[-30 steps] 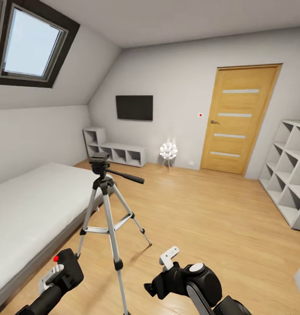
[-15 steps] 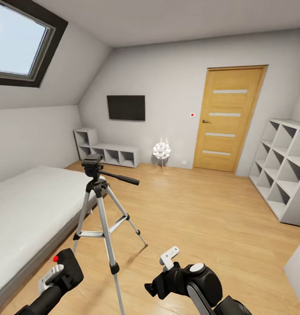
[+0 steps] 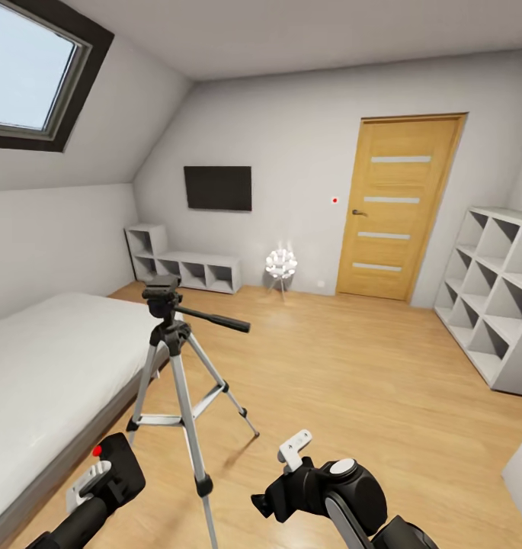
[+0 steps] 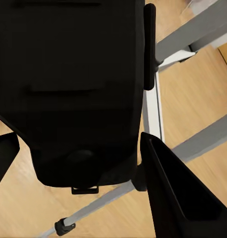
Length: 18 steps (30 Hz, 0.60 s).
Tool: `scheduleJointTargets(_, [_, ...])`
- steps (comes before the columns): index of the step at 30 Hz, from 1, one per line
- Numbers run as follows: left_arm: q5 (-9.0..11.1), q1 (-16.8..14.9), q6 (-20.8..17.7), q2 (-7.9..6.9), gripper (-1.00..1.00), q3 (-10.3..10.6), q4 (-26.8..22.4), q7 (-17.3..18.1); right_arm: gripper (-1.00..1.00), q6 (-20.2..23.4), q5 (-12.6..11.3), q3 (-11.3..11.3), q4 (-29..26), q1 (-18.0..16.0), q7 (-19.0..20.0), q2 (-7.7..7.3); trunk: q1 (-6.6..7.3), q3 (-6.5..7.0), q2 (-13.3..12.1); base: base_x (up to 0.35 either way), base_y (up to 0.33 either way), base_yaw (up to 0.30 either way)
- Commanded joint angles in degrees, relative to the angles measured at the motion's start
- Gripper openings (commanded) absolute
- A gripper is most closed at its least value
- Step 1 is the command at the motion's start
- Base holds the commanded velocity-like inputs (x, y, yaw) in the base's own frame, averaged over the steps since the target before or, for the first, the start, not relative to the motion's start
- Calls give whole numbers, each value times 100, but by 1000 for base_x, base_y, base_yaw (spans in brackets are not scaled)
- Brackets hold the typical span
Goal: Attach the digital camera to the camera tripod in the bedroom.
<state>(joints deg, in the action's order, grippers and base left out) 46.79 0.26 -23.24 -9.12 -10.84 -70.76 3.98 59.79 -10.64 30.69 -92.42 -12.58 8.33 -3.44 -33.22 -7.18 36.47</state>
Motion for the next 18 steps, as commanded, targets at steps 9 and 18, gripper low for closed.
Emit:
scheduleJointTargets(9, [-8,0,-39,5,-100,-9,-8,16,100,21,-17,14,-4,-7,-6,-5,-3,-8,8,27,17,-2])
scheduleJointTargets(18, [-13,0,-43,2,-100,-14,-8,15,100,21,-17,22,-4,5,-6,4,-3,-8,8,66,86,-76])
